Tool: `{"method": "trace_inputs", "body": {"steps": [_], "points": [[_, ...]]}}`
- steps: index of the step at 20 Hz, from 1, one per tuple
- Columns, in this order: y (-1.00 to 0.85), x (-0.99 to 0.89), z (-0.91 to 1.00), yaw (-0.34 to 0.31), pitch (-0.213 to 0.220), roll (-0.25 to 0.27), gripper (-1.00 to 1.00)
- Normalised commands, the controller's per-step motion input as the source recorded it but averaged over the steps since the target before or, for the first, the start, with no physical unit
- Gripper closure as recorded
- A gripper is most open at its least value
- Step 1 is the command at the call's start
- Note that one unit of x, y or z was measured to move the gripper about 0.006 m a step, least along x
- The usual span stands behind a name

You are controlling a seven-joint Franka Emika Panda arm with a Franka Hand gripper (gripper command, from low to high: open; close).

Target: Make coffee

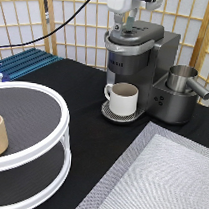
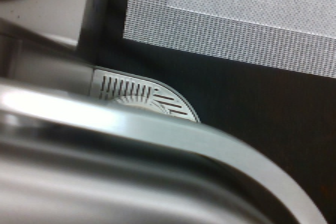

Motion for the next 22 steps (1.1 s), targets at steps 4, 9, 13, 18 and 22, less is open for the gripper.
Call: {"method": "trace_inputs", "body": {"steps": [4, 9, 13, 18, 22], "points": [[-0.38, -0.3, -1.0, 0.149, 0.016, 0.0, -1.0], [-0.02, -0.45, 0.4, 0.08, 0.007, -0.049, -1.0], [-0.8, -0.29, 0.93, 0.039, -0.08, 0.029, -1.0], [-1.0, -0.08, 0.41, 0.0, -0.13, 0.046, -1.0], [-1.0, -0.01, -0.31, 0.004, -0.227, 0.063, -1.0]]}}
